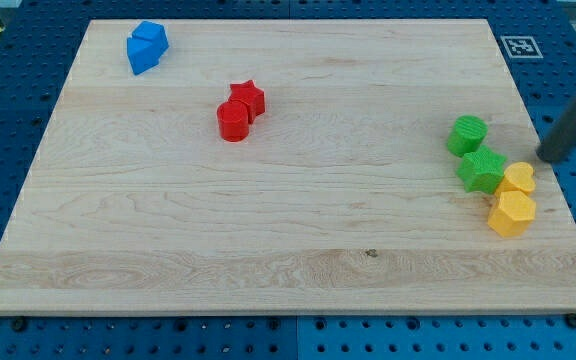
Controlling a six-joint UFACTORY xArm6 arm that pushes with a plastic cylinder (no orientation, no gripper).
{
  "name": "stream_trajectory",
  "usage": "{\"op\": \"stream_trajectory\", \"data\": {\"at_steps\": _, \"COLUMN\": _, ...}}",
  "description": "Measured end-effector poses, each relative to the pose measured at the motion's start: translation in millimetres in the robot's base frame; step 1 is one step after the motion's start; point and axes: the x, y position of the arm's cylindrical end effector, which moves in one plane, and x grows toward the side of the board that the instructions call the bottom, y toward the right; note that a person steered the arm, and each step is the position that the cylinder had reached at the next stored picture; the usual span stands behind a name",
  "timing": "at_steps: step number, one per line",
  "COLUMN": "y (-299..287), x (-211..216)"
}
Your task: Slide yellow blocks towards the bottom of the board
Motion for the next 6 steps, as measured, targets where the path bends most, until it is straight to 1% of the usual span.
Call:
{"op": "stream_trajectory", "data": {"at_steps": 3, "y": -30.2, "x": 50.0}}
{"op": "stream_trajectory", "data": {"at_steps": 6, "y": -30.9, "x": 82.2}}
